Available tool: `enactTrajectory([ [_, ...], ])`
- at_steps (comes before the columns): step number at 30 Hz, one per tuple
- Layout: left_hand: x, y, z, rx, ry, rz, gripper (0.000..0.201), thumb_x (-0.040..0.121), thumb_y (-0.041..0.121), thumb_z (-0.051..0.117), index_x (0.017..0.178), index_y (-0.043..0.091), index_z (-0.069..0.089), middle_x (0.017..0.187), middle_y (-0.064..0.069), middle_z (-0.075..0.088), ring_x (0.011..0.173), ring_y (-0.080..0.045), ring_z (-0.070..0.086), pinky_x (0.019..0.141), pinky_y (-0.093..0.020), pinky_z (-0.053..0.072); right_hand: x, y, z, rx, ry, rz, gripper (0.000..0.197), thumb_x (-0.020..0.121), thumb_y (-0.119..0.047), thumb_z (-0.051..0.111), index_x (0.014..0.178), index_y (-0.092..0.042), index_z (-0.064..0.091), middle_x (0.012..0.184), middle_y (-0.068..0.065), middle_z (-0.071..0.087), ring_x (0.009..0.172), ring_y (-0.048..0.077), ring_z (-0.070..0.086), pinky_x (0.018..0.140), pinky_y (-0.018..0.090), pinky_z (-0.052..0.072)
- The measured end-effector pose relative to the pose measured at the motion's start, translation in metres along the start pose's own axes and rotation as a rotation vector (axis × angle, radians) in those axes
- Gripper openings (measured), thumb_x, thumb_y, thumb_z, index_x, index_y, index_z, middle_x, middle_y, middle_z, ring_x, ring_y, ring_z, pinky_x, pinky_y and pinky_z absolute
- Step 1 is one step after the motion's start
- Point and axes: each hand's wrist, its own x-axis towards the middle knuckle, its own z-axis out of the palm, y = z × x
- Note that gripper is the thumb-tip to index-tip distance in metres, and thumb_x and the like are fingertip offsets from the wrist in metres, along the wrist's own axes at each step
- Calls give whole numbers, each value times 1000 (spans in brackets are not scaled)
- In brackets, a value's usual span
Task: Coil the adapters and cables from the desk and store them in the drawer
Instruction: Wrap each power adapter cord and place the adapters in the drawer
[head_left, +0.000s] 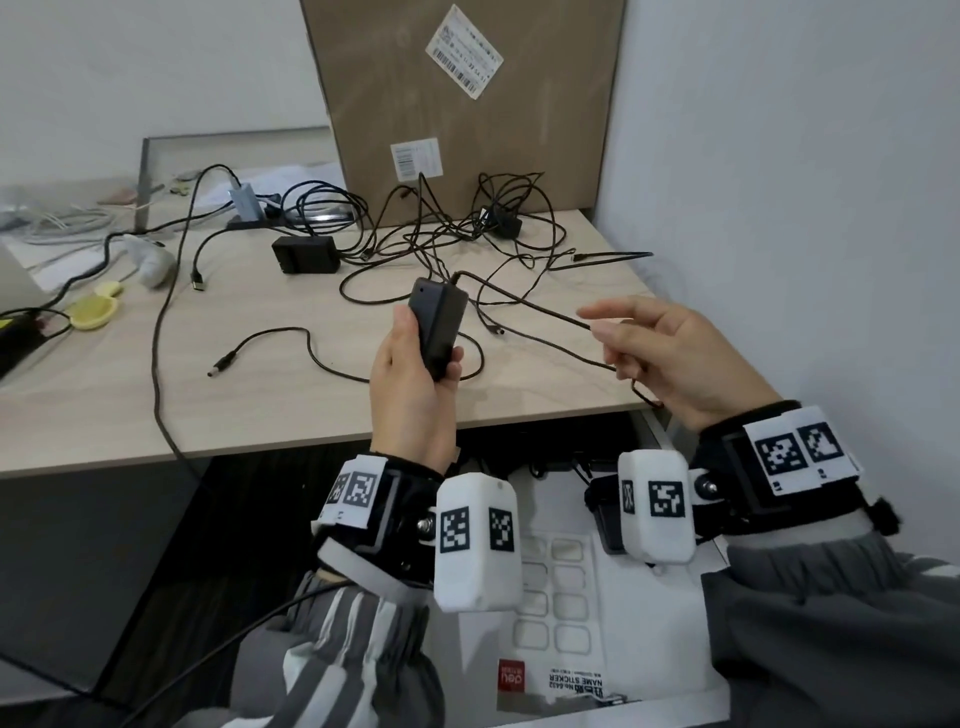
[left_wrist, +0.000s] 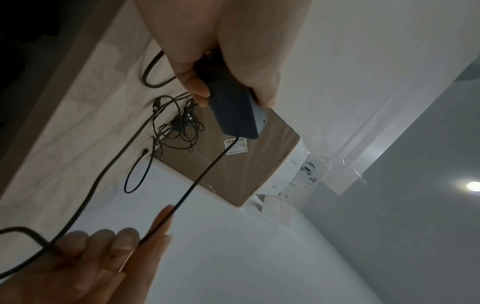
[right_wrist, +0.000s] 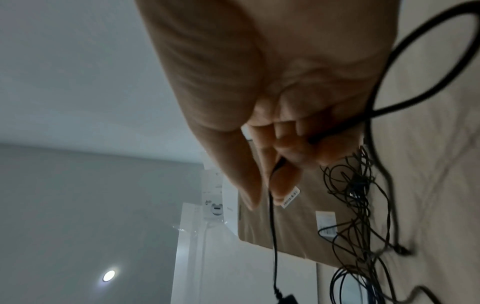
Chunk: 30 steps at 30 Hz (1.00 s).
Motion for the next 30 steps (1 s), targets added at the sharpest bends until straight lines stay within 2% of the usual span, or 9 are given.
enactTrajectory([
  [4, -1, -2, 1, -3, -36, -37, 35, 100, 42, 43, 107, 12, 60, 94, -4, 57, 69, -14, 51, 57, -18, 44, 2, 6, -1, -87, 96, 1, 11, 86, -4, 63, 85, -12, 70, 65, -6, 63, 54, 4, 47, 56, 14, 39],
  [10, -3, -4, 0, 21, -119, -249, 20, 98, 26, 49, 110, 12, 58, 102, -7, 55, 73, -15, 55, 57, -20, 38, 4, 5, 6, 29, 168, -47, 16, 92, -11, 58, 81, -17, 69, 59, 0, 44, 45, 7, 29, 51, 27, 19],
  [13, -7, -6, 1, 67, -177, -303, 18, 98, 20, 48, 111, 11, 57, 105, -8, 53, 77, -16, 59, 59, -21, 38, 2, 3, 11, 71, 152, -90, 17, 92, -10, 58, 84, -18, 70, 60, 0, 44, 47, 7, 31, 50, 22, 25],
  [16, -11, -6, 4, 159, -286, -291, 30, 99, 20, 46, 128, 19, 55, 105, 0, 57, 80, -16, 60, 61, -21, 38, 1, 2, 14, 97, 124, -113, 17, 92, -8, 56, 88, -15, 71, 61, 0, 44, 49, 6, 32, 51, 20, 28],
  [18, -14, -7, 5, 184, -340, -291, 35, 99, 23, 48, 133, 21, 52, 105, 2, 57, 82, -15, 62, 60, -19, 41, 1, 1, 15, 107, 86, -120, 20, 93, -7, 55, 90, -16, 72, 69, 8, 47, 50, 5, 33, 53, 21, 28],
  [22, -17, -10, 7, 183, -383, -289, 40, 92, 25, 58, 131, 16, 52, 111, -5, 58, 84, -17, 67, 58, -18, 47, -1, 2, 19, 82, -13, -154, 26, 92, -7, 55, 89, -23, 76, 89, 16, 54, 55, 3, 39, 55, 17, 33],
  [27, -16, -11, 10, 141, -300, -312, 31, 99, 39, 43, 116, 19, 60, 107, 0, 68, 75, -11, 64, 49, -16, 42, -4, 2, 24, 33, -86, -151, 21, 89, -11, 59, 90, -22, 76, 93, 30, 57, 59, 4, 42, 58, 21, 33],
  [28, -14, -11, 10, 112, -265, -310, 32, 98, 41, 44, 115, 19, 60, 100, 1, 67, 74, -11, 61, 48, -16, 40, -4, 2, 23, 27, -78, -146, 20, 89, -11, 59, 90, -21, 76, 87, 28, 58, 57, 4, 41, 59, 22, 32],
  [30, -11, -10, 8, 54, -199, -303, 34, 96, 42, 48, 118, 17, 58, 89, 2, 61, 71, -10, 54, 48, -16, 39, -5, 2, 23, 12, -62, -124, 19, 91, -8, 57, 93, -17, 74, 72, 5, 63, 54, 3, 40, 58, 21, 31],
])
